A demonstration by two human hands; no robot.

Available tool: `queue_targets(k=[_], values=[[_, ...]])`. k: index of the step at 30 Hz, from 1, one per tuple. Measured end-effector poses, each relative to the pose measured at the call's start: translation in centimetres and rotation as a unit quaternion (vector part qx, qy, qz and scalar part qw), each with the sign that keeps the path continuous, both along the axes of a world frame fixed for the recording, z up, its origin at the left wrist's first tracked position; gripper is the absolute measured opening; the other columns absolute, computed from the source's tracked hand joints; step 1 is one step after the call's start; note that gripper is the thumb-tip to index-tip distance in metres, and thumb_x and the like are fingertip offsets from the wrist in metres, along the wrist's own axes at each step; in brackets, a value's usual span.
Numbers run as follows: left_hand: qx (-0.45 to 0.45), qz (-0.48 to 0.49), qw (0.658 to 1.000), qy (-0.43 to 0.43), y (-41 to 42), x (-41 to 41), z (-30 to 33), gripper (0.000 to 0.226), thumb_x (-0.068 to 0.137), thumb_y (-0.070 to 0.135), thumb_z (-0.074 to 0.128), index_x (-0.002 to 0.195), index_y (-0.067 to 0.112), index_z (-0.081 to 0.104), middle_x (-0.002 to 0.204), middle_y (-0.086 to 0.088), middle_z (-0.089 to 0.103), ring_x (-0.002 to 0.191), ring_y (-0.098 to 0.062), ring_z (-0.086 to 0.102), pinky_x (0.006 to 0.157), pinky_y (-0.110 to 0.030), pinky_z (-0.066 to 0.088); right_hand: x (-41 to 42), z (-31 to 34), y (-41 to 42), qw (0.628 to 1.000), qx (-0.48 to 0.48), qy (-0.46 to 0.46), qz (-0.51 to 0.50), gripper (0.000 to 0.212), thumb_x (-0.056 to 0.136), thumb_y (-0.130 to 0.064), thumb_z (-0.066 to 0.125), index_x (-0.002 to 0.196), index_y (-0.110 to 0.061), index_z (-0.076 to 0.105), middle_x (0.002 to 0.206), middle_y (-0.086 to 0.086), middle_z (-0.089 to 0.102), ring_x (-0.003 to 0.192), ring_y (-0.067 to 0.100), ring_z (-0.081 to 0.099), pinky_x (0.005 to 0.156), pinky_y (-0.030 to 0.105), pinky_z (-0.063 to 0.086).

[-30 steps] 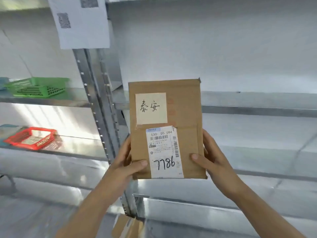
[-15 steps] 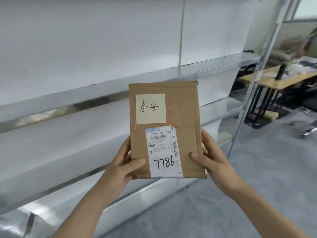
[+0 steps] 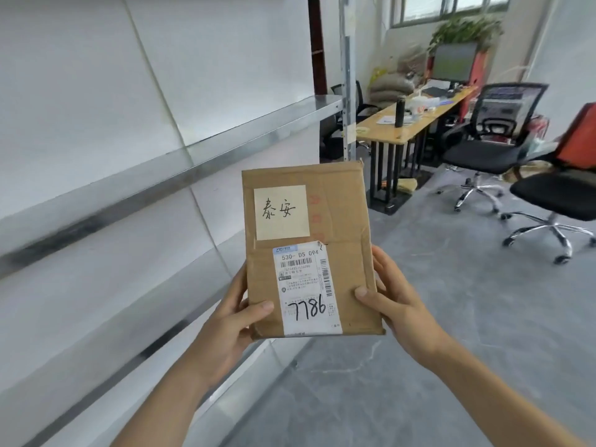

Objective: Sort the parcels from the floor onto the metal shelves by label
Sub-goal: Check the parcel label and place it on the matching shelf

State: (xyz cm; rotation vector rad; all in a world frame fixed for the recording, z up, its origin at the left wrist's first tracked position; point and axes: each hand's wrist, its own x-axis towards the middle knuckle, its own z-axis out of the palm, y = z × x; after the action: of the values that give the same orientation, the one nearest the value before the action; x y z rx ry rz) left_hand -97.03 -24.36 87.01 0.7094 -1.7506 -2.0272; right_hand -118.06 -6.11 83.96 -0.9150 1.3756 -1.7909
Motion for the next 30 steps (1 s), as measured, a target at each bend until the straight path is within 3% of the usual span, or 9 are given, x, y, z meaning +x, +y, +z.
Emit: queue_targets(k=[3, 9, 14, 20, 27, 30], values=[[0.02, -0.028, 0.999, -0.001, -1.3, -3.7, -0.6, 0.076, 0.087, 0.008, 0.066, 0.148, 0.049, 0.049, 0.14, 0.003, 0.072, 0.125, -0.026, 0.07, 0.097, -0.048, 0.06, -2.6, -0.8, -0.3, 1.0, 0.015, 0.002, -0.027, 0.071, 0.09, -0.024, 0.072, 0.152, -0.045, 0.044, 0.156, -0.015, 0.054, 0.146, 0.014, 0.05, 0.119, 0.052, 0.041], [0.03, -0.072, 0.997, 0.008, -5.3, -11.3, -1.1, 0.08, 0.084, 0.003, 0.071, 0.148, 0.046, 0.05, 0.14, 0.004, 0.072, 0.125, -0.027, 0.071, 0.106, -0.057, 0.052, -8.4, -1.2, -2.8, 0.996, 0.032, 0.014, -0.08, 0.067, 0.093, -0.023, 0.075, 0.149, -0.045, 0.047, 0.157, -0.013, 0.053, 0.146, 0.018, 0.05, 0.119, 0.057, 0.04], [0.06, -0.085, 0.994, 0.01, -10.2, -16.9, -1.8, 0.071, 0.083, 0.009, 0.067, 0.142, 0.048, 0.055, 0.135, 0.003, 0.075, 0.119, -0.024, 0.074, 0.098, -0.049, 0.059, -12.7, -1.4, -7.0, 0.992, 0.05, 0.02, -0.115, 0.066, 0.091, -0.027, 0.077, 0.146, -0.048, 0.049, 0.156, -0.017, 0.053, 0.147, 0.017, 0.049, 0.12, 0.057, 0.039], [0.073, -0.116, 0.991, -0.011, -15.4, -22.5, -2.9, 0.067, 0.086, 0.005, 0.068, 0.135, 0.051, 0.062, 0.138, 0.003, 0.073, 0.122, -0.028, 0.072, 0.111, -0.063, 0.047, -17.1, -2.7, -10.8, 0.987, 0.066, 0.009, -0.144, 0.067, 0.088, -0.023, 0.074, 0.144, -0.049, 0.05, 0.152, -0.026, 0.054, 0.144, 0.012, 0.051, 0.117, 0.052, 0.045], [0.086, -0.101, 0.991, -0.028, -17.5, -28.9, -4.4, 0.066, 0.082, 0.008, 0.066, 0.136, 0.046, 0.06, 0.133, 0.002, 0.076, 0.119, -0.029, 0.074, 0.105, -0.06, 0.053, -23.9, -4.1, -13.1, 0.982, 0.085, -0.023, -0.166, 0.056, 0.085, -0.021, 0.074, 0.138, -0.026, 0.058, 0.147, -0.013, 0.063, 0.142, 0.015, 0.055, 0.114, 0.054, 0.047], [0.089, -0.087, 0.991, -0.038, -17.8, -32.0, -5.4, 0.064, 0.09, 0.001, 0.061, 0.133, 0.049, 0.062, 0.134, 0.003, 0.075, 0.117, -0.027, 0.075, 0.106, -0.061, 0.052, -28.0, -4.9, -13.9, 0.982, 0.098, -0.033, -0.161, 0.042, 0.091, -0.013, 0.074, 0.13, -0.016, 0.059, 0.141, -0.008, 0.068, 0.134, 0.017, 0.062, 0.106, 0.047, 0.054]])
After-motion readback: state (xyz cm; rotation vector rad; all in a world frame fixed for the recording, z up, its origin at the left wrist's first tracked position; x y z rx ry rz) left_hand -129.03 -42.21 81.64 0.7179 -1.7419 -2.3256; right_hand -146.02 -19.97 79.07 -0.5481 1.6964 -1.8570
